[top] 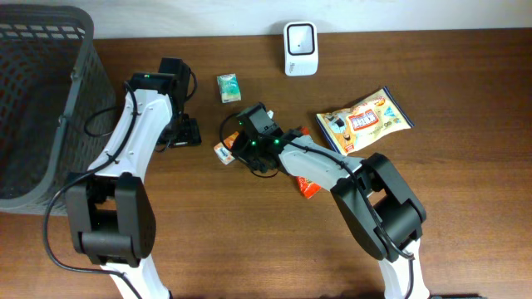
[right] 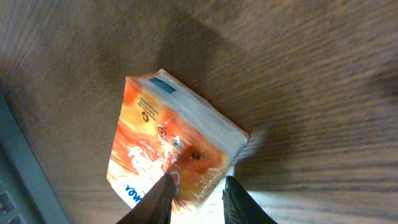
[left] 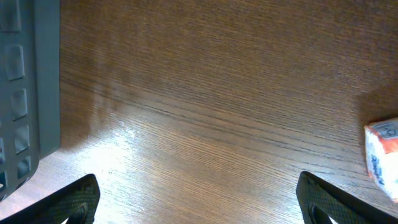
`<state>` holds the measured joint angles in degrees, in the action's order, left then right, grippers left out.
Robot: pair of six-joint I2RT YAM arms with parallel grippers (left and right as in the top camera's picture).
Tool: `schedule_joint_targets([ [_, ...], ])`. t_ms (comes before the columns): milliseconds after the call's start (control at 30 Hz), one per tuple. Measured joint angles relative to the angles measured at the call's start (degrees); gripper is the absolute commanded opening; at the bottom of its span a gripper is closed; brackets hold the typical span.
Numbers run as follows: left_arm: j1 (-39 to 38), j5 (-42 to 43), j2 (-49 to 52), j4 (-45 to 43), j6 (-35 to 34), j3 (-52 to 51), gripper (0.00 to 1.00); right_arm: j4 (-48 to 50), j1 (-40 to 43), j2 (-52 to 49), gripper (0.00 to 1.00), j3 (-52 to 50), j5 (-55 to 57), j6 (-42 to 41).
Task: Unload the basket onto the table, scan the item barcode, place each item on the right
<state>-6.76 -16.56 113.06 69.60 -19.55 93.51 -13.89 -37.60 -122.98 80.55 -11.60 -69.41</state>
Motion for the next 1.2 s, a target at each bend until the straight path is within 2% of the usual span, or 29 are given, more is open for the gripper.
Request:
schedule_joint_targets([
  [100, 0.0, 0.0, 0.0, 0.0, 0.0, 0.0, 0.99, 0.3, 0.0, 0.0, 0.25, 0.0, 1.1, 0.0],
  [200, 0.0, 0.0, 0.0, 0.0, 0.0, 0.0, 0.99, 0.6, 0.0, 0.0, 0.06, 0.0, 1.7, -0.2],
  [233, 0.0, 0.0, 0.0, 0.0, 0.0, 0.0, 0.99, 0.7, 0.0, 0.0, 0.04, 0.0, 1.9, 0.0],
  [567, 0.0, 0.0, 0.0, 0.0, 0.0, 0.0, 0.99, -2.8, 1.4, 0.1, 0.04, 1.2, 3.8, 17.0],
  [767, 0.0, 0.0, 0.0, 0.0, 0.0, 0.0, 0.99, -18.3, 6.3, 1.1, 0.04, 7.1, 9.7, 35.8],
  [867, 0.0, 0.0, 0.0, 0.0, 0.0, 0.0, 0.99, -23.9, 7.2, 1.5, 0.04, 14.5, 20.3, 50.6],
  [1067, 0.0, 0.0, 0.0, 0.0, 0.0, 0.0, 0.99, -19.5, 6.8, 3.0, 0.04, 18.1, 38.2, 66.9],
  [1200, 0.0, 0.0, 0.0, 0.0, 0.0, 0.0, 0.99, -9.7, 6.8, 3.0, 0.04, 18.3, 47.1, 79.8],
])
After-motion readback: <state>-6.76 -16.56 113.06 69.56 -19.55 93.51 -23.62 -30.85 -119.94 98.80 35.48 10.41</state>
